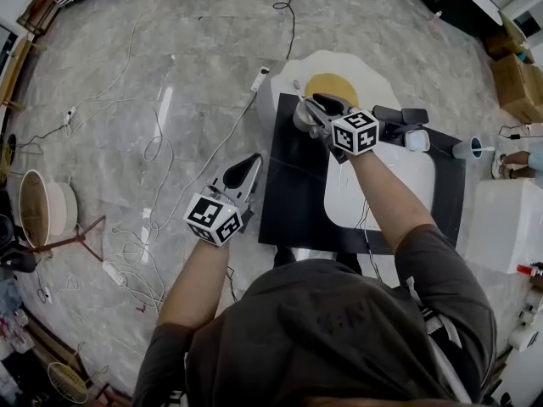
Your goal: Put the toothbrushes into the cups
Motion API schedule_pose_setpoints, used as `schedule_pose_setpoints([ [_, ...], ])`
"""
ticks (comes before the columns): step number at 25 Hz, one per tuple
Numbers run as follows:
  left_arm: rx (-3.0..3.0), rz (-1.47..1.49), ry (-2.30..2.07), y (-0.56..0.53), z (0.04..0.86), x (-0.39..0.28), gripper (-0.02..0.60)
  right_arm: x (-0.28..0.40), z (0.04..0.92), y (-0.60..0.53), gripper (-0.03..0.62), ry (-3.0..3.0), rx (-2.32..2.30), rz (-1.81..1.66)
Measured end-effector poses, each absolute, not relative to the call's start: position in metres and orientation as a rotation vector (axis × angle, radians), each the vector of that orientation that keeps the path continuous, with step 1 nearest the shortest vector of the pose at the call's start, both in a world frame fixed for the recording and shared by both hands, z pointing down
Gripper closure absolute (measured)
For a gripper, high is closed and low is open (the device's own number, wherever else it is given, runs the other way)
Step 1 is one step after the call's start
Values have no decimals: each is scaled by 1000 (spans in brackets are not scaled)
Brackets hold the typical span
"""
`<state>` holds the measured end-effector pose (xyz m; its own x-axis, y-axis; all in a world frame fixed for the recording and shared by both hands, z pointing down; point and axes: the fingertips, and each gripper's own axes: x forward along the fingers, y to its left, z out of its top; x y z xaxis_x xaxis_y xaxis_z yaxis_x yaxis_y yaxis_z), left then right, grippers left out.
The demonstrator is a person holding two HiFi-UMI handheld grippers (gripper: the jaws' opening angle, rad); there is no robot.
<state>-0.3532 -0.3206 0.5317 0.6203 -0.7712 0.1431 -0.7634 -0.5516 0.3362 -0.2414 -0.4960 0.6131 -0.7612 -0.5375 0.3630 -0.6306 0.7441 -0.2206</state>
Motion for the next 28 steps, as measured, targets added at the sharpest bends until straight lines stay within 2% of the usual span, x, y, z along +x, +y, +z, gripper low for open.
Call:
schedule_pose_setpoints([
  [14, 2561, -63, -1190, -305, 490, -326, 575, -156, 521, -446, 491, -2763, 1090, 451],
  [28, 2641, -1, -1107, -290, 431, -190, 575, 18, 439, -369, 525, -2709, 1210, 371],
])
